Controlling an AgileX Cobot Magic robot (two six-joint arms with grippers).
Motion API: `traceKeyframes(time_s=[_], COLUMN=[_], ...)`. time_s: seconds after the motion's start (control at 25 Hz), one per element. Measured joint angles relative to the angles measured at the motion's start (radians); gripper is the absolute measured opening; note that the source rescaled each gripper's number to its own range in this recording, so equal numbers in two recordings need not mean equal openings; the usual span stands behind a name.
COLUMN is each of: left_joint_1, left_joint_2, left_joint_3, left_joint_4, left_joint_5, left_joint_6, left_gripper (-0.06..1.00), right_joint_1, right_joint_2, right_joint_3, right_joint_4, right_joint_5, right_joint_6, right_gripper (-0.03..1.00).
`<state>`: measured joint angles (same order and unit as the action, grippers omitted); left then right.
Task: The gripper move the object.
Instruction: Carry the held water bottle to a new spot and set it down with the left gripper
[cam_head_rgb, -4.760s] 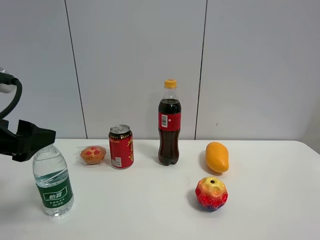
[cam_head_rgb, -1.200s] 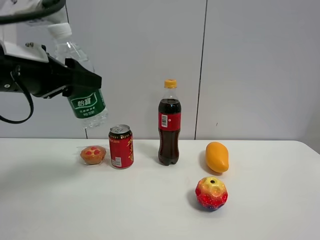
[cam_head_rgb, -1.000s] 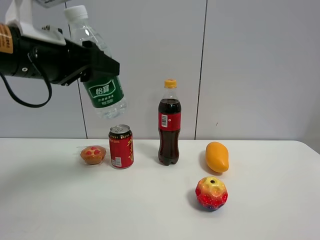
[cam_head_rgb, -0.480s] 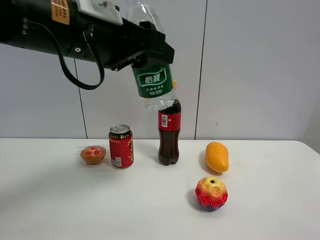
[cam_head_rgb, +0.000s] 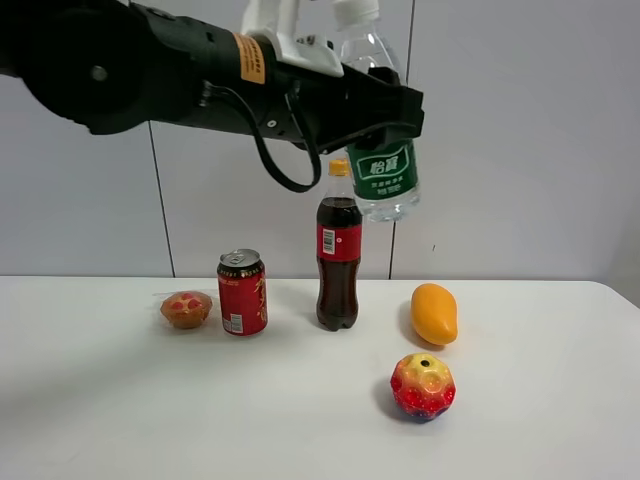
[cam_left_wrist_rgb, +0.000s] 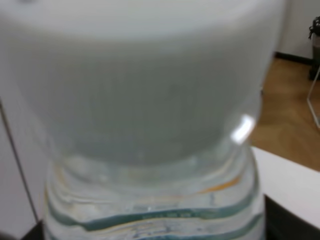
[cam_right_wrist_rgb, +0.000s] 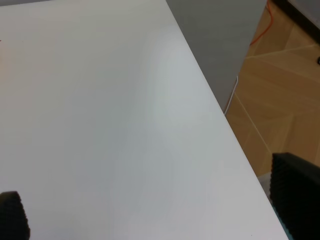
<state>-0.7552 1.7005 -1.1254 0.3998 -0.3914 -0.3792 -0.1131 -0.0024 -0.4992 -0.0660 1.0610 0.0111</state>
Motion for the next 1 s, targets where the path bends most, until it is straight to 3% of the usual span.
traceKeyframes(time_s=[0.6,1.0], left_joint_1=[-0.065,-0.076], left_joint_2=[0.305,0.46], left_joint_3=[-0.249,-0.297], left_joint_4=[-0.003,0.0], left_joint_5=[0.034,0.034], left_joint_6=[0.002,0.002], left_gripper=[0.05,0.05], right_joint_1=[0.0,0.0], right_joint_2=[0.0,0.0], right_joint_3=[0.0,0.0], right_joint_4=[0.0,0.0], right_joint_5=[0.0,0.0], right_joint_6=[0.0,0.0], right_gripper=[1.0,1.0])
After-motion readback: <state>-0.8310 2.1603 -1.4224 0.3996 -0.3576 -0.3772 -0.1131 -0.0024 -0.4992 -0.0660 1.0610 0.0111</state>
